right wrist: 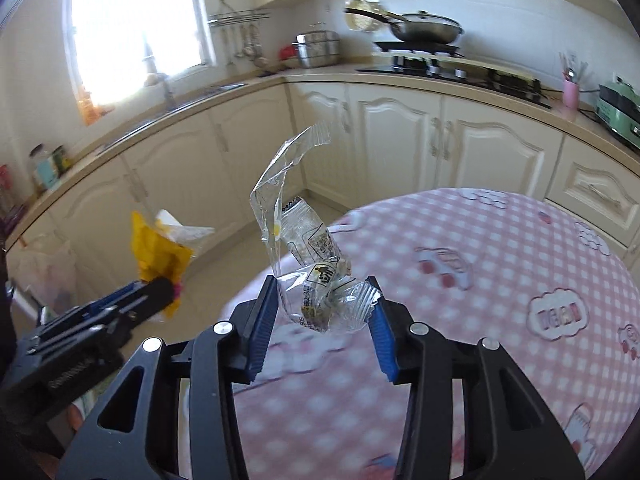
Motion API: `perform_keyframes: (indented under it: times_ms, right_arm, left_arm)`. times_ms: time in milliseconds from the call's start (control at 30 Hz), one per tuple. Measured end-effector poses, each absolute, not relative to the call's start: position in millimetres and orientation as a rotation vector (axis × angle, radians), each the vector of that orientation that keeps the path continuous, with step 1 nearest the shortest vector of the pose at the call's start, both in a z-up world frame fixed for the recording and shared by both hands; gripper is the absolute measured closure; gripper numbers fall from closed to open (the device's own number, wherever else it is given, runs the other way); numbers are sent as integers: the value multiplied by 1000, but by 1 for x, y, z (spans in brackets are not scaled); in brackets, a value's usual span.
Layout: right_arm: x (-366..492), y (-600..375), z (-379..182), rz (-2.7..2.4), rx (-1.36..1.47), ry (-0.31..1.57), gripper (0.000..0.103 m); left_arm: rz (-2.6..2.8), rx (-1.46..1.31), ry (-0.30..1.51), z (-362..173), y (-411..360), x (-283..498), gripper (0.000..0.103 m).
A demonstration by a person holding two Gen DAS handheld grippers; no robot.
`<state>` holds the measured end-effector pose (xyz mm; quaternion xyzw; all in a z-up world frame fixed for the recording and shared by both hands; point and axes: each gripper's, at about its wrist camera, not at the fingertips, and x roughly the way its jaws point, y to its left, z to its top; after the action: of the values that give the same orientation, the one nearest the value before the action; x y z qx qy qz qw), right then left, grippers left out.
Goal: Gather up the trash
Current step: 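Carry both items over the blue bin and open both tools to drop them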
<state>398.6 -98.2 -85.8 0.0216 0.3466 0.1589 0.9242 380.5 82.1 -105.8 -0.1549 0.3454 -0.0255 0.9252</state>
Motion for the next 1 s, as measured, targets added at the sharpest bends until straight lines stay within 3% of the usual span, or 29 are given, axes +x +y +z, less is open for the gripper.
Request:
perform_keyframes:
  times_ms: [467, 1000]
  right_arm:
    - [328, 51, -113, 539, -41, 774, 62]
    - [324, 109, -182, 558, -81, 904, 62]
  left_arm:
    - [158, -377, 735, -133, 213, 270, 62]
    - [235, -464, 889, -218, 274, 262, 61]
